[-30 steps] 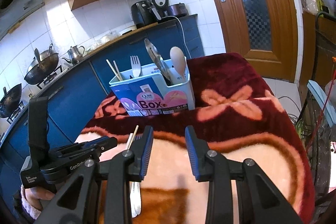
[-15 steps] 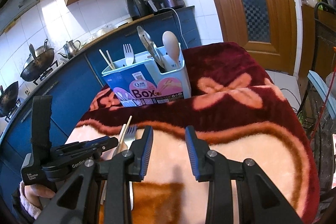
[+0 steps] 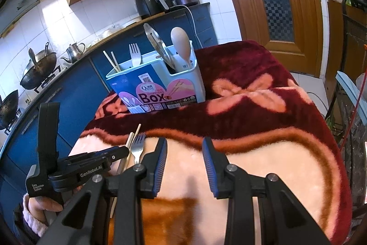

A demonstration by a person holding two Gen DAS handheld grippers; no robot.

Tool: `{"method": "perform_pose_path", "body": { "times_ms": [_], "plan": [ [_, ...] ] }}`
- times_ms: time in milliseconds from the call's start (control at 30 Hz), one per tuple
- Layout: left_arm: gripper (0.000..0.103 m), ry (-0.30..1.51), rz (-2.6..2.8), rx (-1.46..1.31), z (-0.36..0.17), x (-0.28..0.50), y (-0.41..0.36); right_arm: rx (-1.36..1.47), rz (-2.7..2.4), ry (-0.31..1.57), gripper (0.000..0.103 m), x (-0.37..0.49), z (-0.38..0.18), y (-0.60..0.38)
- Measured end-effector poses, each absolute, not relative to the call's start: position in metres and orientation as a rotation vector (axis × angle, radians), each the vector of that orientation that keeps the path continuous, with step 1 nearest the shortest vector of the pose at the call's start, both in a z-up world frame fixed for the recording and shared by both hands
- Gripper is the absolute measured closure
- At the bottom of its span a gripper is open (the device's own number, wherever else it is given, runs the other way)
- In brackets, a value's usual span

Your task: Organize utensils

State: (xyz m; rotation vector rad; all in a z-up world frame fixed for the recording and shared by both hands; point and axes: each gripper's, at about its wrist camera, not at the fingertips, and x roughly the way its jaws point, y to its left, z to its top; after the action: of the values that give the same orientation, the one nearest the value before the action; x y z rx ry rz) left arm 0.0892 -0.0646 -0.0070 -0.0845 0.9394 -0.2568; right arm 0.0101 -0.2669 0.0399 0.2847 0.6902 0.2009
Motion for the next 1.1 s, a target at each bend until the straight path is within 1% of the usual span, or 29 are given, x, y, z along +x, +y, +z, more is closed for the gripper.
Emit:
{"method": "perform_pose_path", "body": {
  "times_ms": [233, 500, 567, 633, 967, 1100],
  "plan": [
    [0.084, 0.962, -0.273, -0.083, -0.007, 0.092, -0.063, 0.285, 0.201, 0.690, 0.068, 0.010, 0.039, -0.267],
    [0.088, 1.072, -0.382, -0.134, -0.011, 0.111, -0.063, 0.285, 0.201, 0.692, 0.068, 0.010, 0.039, -0.267],
    [0.089, 1.071, -0.384, -0.120, -0.011, 0.112, -0.065, 0.283, 0.201, 0.693, 0.068, 0.010, 0.039, -0.267],
    [0.094, 1.069, -0.391, -0.119, -0.010, 0.111, -0.067, 0.280, 0.198, 0.696, 0.068, 0.010, 0.037, -0.267],
    [0.095, 1.034, -0.416, -0.213, -0.006, 0.103, -0.053, 0.274, 0.200, 0.706, 0.068, 0.011, 0.034, -0.262],
    [0.097, 1.005, -0.406, -0.242, 0.001, 0.098, -0.040, 0.270, 0.214, 0.721, 0.068, 0.013, 0.033, -0.257]
  ]
}}
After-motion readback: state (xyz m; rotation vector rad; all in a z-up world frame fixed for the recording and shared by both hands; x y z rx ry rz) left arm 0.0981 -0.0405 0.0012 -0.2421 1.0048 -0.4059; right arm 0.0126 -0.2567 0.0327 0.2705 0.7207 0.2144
